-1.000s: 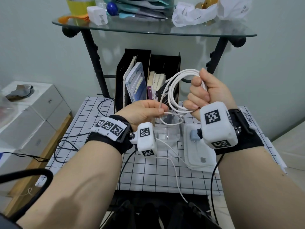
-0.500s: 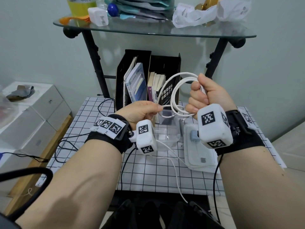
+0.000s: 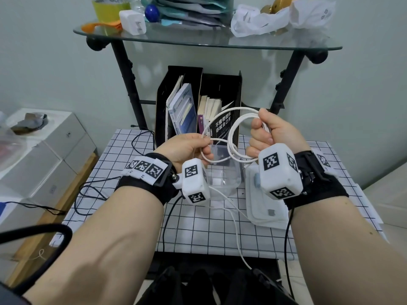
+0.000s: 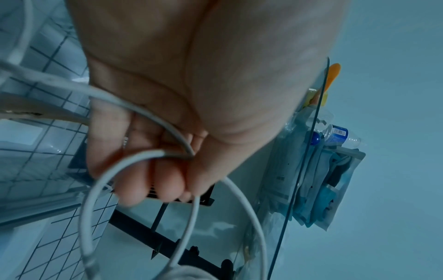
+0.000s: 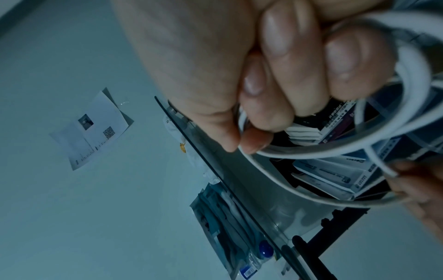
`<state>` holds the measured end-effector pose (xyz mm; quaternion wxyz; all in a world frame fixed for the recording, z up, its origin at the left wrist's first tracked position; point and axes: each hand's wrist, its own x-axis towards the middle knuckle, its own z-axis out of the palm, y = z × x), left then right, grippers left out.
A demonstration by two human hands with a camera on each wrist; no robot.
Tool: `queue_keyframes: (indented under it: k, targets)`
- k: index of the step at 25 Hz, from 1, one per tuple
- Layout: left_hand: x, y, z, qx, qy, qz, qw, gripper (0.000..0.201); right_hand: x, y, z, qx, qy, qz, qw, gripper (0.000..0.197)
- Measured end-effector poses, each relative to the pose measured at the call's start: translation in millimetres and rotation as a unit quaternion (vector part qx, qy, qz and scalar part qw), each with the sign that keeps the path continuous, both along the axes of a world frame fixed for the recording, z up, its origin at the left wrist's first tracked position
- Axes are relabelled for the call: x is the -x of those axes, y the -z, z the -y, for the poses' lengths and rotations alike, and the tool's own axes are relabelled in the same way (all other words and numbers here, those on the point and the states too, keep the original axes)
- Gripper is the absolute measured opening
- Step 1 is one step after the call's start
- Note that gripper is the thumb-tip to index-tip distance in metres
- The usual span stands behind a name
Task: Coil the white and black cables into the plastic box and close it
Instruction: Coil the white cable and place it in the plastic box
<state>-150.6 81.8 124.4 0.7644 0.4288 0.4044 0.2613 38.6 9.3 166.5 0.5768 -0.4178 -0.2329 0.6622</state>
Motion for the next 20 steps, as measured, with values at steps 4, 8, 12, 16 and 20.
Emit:
queue_keyframes:
  k: [4,8,12,16,20]
  targets:
    - [1.5,-1.3,-0.5,-0.001,-0.031,0.016,0.999,0.018,1.2,3.7,0.3,0.008,-0.003,0.002,1.000,0.041]
    - [1.9,2.4,1.9,-0.029,-0.048,-0.018,0.998,0.019,-1.0,2.2,1.1,-0.006,0.000,-0.020,1.000,0.042]
    - [8.0,15.8,-1.8,-0.093,-0.054,-0.116,0.987,0.014,-2.9,-3.5,1.2,-0.033,-0.010,-0.041,0.999,0.043]
    - [10.9,19.5,-8.4,-0.159,-0.112,-0.148,0.970,0.009,-2.0,-4.5,0.5,-0.039,-0.010,-0.044,0.998,0.046]
    - [7.9,16.3,-10.0,-0.139,-0.139,-0.108,0.975,0.016,-4.1,-3.7,0.0,-0.031,0.008,-0.048,0.998,0.045]
